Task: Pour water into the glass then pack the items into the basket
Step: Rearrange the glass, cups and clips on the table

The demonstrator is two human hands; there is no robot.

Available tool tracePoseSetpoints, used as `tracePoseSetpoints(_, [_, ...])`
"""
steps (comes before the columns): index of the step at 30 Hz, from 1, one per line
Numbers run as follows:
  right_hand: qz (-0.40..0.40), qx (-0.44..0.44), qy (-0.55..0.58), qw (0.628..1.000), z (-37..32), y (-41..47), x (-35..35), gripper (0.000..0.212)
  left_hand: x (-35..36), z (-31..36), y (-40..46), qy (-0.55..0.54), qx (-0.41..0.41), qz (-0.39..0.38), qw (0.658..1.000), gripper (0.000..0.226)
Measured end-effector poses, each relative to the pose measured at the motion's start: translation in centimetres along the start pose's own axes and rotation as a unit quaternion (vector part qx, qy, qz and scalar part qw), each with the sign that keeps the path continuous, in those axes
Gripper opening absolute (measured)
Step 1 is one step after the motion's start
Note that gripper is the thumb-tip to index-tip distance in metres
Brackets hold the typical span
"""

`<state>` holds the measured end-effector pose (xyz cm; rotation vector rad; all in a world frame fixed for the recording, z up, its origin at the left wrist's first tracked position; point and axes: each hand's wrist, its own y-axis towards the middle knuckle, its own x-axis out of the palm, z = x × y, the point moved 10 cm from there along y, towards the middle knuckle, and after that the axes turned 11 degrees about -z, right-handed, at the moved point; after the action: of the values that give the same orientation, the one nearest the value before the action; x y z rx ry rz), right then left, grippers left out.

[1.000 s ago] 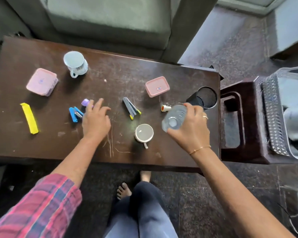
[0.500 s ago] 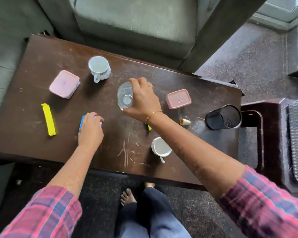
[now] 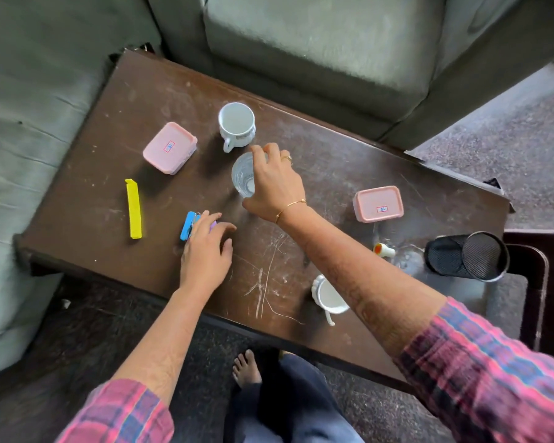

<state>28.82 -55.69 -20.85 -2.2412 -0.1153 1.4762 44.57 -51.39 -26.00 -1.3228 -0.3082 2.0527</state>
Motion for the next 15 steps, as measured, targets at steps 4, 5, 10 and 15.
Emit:
tracePoseSetpoints(4, [-0.009,-0.002,-0.009,1.000,0.4,-0.7,0.3,0.087,-0.1,1.4,0.3,-0.005,0.006,0.005,1.000,0.025])
tracePoseSetpoints(5, [-0.008,-0.003,-0.013,1.000,0.4,-0.9,0.3,0.088,-0.2,1.7,0.5,-0.004,0.008,0.009,1.000,0.026])
tracePoseSetpoints(10, [-0.012,-0.005,0.005,1.000,1.1,-1.6,0.4,0.095,-0.8,3.8,0.4,-0.025,-0.003,0.058,0.998,0.034])
tracePoseSetpoints(15, [-0.011,-0.005,0.028,1.000,1.6,-2.4,0.4,0.105,-0.6,4.7,-0.1,-0.047,-0.030,0.080,0.995,0.026])
